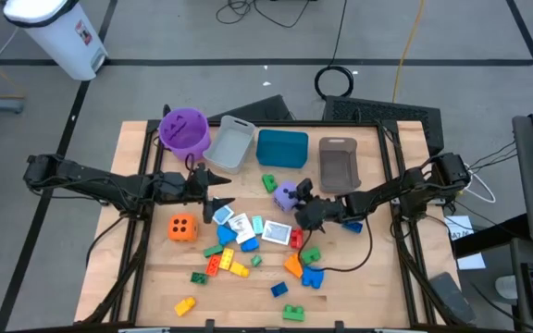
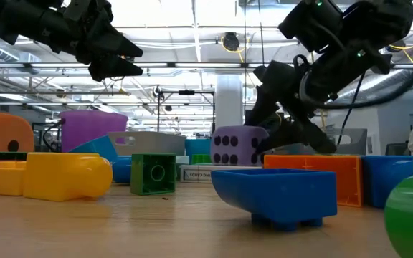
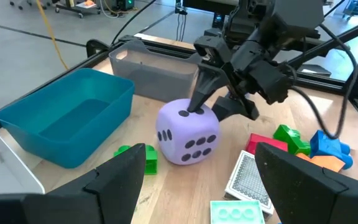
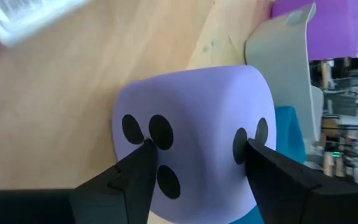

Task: Pick & Place Toys
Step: Put the purple die into the black bin

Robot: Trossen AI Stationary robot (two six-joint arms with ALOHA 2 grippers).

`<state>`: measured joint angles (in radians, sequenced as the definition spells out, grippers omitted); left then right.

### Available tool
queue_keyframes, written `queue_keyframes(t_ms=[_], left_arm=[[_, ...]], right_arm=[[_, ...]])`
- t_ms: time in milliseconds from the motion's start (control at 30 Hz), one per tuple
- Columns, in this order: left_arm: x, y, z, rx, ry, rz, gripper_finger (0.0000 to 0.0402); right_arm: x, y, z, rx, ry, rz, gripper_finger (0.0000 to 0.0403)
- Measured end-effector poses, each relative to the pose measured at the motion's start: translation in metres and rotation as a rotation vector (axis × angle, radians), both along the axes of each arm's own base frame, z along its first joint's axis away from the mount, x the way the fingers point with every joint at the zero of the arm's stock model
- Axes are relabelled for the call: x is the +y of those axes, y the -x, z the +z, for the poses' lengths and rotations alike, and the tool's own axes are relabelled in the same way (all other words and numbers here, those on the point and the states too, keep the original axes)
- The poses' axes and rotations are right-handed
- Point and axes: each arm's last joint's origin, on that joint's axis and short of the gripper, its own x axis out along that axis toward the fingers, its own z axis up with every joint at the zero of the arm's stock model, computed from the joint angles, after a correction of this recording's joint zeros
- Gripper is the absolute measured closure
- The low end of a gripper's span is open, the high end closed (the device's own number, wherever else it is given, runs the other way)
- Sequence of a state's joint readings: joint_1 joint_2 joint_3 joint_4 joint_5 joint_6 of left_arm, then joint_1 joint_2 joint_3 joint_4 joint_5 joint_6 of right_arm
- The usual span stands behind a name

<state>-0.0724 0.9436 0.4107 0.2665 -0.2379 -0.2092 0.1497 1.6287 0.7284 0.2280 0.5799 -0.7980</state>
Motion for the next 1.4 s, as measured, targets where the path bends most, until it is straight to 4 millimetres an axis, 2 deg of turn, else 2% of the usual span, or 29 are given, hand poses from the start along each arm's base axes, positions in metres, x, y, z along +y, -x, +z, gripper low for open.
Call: queue_keyframes(t_ms=[267, 600, 800, 1033, 1200, 1400], left_arm=[[0.0, 0.0, 0.0, 0.0, 0.0, 0.0, 0.0096], [0.0, 0.0, 0.0, 0.0, 0.0, 0.0, 0.0096], [0.0, 0.0, 0.0, 0.001, -0.006, -0.001, 0.0096], [0.0, 0.0, 0.0, 0.001, -0.005, -0.001, 0.0096], [0.0, 0.0, 0.0, 0.001, -0.004, -0.001, 0.0096], [0.0, 0.0, 0.0, 0.0, -0.004, -0.001, 0.0096]], right_arm=[[0.0, 0.002, 0.009, -0.026, -0.003, 0.003, 0.019], [-0.001, 0.009, 0.042, -0.15, -0.011, 0.007, 0.0207], [-0.008, 0.016, 0.064, -0.191, 0.092, -0.033, 0.0224], [-0.022, 0.036, 0.09, -0.181, 0.245, -0.171, 0.0225], [-0.038, 0.056, 0.101, -0.166, 0.229, -0.285, 0.0225], [-0.06, 0.084, 0.104, -0.123, 0.165, -0.456, 0.0225]])
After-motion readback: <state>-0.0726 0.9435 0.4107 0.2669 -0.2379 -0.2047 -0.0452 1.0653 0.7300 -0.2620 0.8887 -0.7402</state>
